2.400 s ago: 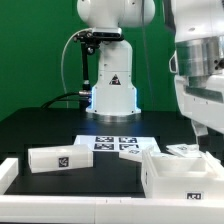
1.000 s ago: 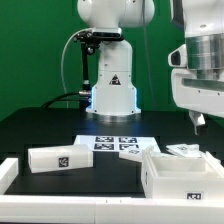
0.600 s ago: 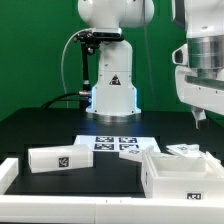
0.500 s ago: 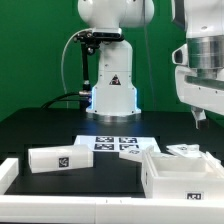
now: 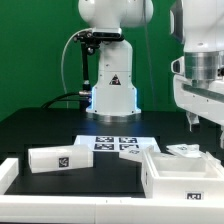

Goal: Assemble cabinet

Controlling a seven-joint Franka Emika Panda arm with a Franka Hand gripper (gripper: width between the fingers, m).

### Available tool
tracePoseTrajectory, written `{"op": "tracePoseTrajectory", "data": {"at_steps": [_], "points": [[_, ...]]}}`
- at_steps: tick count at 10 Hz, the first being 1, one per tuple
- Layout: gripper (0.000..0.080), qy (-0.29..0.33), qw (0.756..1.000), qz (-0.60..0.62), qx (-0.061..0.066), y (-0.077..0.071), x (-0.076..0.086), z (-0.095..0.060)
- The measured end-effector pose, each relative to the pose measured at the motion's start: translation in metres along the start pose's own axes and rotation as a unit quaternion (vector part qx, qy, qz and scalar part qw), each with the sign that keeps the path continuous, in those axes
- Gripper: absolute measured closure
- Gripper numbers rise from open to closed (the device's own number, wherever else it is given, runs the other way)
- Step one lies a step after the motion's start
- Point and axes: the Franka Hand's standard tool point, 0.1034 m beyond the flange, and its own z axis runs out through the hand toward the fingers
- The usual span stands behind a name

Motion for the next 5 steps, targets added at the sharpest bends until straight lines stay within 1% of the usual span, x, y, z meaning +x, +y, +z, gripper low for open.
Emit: {"op": "tracePoseTrajectory", "data": {"at_steps": [1,2,3,4,5], "points": [[0.0002,0.0,1.0,0.0,0.0,0.0,0.0,0.0],[0.0002,0.003,1.0,0.005,0.004,0.001,0.0,0.002],[0.0002,0.014,1.0,0.011,0.012,0.012,-0.001,0.009],[0.0002,0.017,1.0,0.006,0.005,0.027,-0.005,0.015],[0.0002,0.018,1.0,0.002,-0.002,0.036,-0.007,0.019]]}}
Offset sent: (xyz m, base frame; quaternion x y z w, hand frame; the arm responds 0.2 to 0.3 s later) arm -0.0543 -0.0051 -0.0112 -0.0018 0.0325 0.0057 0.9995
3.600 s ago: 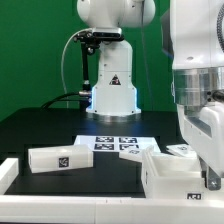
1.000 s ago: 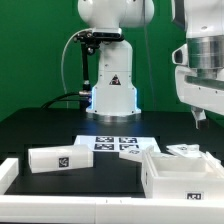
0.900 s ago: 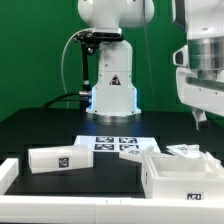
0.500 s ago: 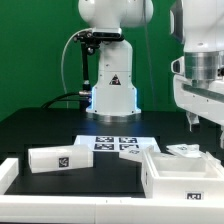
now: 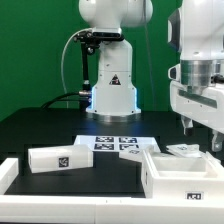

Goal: Assemble cabinet

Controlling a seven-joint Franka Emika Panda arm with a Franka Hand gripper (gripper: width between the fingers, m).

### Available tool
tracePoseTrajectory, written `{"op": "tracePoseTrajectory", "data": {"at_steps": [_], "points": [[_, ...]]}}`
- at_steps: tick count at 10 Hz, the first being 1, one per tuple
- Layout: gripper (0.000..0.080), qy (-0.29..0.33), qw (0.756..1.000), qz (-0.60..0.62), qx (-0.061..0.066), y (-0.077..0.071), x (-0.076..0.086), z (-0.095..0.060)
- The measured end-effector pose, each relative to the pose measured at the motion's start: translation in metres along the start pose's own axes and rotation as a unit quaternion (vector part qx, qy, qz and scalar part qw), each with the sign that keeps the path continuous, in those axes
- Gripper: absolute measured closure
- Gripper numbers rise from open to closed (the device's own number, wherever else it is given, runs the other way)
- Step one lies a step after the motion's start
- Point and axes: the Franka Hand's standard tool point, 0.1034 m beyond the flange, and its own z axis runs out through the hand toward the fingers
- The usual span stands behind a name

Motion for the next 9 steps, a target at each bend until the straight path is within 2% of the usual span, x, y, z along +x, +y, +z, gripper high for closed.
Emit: {"op": "tracePoseTrajectory", "data": {"at_steps": [1,3,6,8,9], "points": [[0.0002,0.0,1.0,0.001,0.004,-0.005,0.001,-0.002],[0.0002,0.001,1.0,0.0,0.001,-0.003,0.001,0.001],[0.0002,0.009,1.0,-0.014,-0.016,0.02,-0.003,0.022],[0.0002,0.013,0.999,-0.023,-0.022,0.024,-0.004,0.035],[0.0002,0.012,0.999,-0.024,-0.022,0.023,-0.004,0.035]]}}
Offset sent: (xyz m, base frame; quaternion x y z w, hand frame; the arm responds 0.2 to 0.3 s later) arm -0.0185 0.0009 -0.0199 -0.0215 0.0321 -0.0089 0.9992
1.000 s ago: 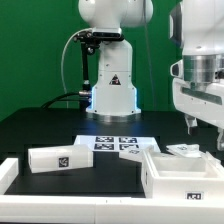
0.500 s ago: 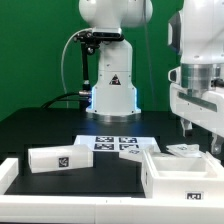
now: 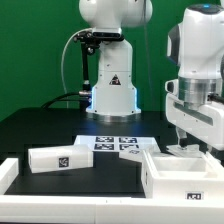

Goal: Assemble cabinet

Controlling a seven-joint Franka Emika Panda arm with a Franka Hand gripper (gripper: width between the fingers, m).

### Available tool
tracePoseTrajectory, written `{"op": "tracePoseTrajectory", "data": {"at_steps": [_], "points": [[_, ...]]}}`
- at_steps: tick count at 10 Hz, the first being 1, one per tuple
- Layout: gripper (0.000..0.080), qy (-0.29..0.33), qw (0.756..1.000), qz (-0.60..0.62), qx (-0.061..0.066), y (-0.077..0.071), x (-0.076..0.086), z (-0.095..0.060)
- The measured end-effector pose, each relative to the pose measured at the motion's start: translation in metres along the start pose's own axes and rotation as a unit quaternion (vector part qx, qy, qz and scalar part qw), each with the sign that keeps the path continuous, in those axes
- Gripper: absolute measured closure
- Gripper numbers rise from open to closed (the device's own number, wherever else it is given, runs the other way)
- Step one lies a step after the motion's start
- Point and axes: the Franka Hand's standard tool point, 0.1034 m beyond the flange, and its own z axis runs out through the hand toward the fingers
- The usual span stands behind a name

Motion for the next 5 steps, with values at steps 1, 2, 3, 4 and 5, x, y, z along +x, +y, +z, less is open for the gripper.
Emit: {"op": "tracePoseTrajectory", "data": {"at_steps": [1,2,3,4,5], "points": [[0.0025,0.0,1.0,0.0,-0.001,0.0003,0.0001,0.0005],[0.0025,0.0,1.0,0.0,-0.001,0.0006,0.0001,0.0007],[0.0198,0.0,1.0,0.0,-0.001,0.0007,0.0001,0.0008],[0.0371,0.0,1.0,0.0,-0.001,0.0008,0.0002,0.0011],[0.0371,0.0,1.0,0.0,-0.001,0.001,0.0003,0.0013]]}}
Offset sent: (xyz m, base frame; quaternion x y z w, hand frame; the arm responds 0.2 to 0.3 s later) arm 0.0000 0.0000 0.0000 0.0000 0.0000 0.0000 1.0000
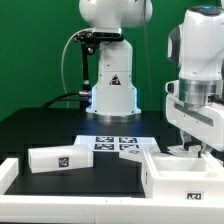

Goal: Assemble cabinet

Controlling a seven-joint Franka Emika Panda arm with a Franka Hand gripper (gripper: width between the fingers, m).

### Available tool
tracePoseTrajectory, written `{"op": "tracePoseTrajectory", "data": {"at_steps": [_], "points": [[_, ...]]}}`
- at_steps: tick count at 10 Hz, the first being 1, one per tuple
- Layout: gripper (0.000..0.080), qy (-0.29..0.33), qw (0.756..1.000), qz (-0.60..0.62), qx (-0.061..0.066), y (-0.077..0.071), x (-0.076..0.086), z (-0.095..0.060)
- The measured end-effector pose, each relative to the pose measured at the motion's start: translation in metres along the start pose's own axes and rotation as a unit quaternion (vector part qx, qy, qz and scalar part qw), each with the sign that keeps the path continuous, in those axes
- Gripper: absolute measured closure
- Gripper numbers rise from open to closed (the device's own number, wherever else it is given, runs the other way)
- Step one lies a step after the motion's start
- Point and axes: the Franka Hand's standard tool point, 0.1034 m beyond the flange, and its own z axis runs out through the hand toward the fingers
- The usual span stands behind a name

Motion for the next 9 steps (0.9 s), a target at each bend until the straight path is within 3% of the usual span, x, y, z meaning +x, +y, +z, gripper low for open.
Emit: {"op": "tracePoseTrajectory", "data": {"at_steps": [2,6,7,9], "points": [[0.0705,0.0,1.0,0.0,0.0,0.0,0.0,0.0],[0.0735,-0.002,1.0,-0.011,0.01,-0.002,-0.002,-0.009],[0.0735,-0.004,0.999,-0.03,0.022,0.0,-0.002,-0.02],[0.0735,0.002,0.995,-0.079,0.059,0.0,0.014,-0.046]]}}
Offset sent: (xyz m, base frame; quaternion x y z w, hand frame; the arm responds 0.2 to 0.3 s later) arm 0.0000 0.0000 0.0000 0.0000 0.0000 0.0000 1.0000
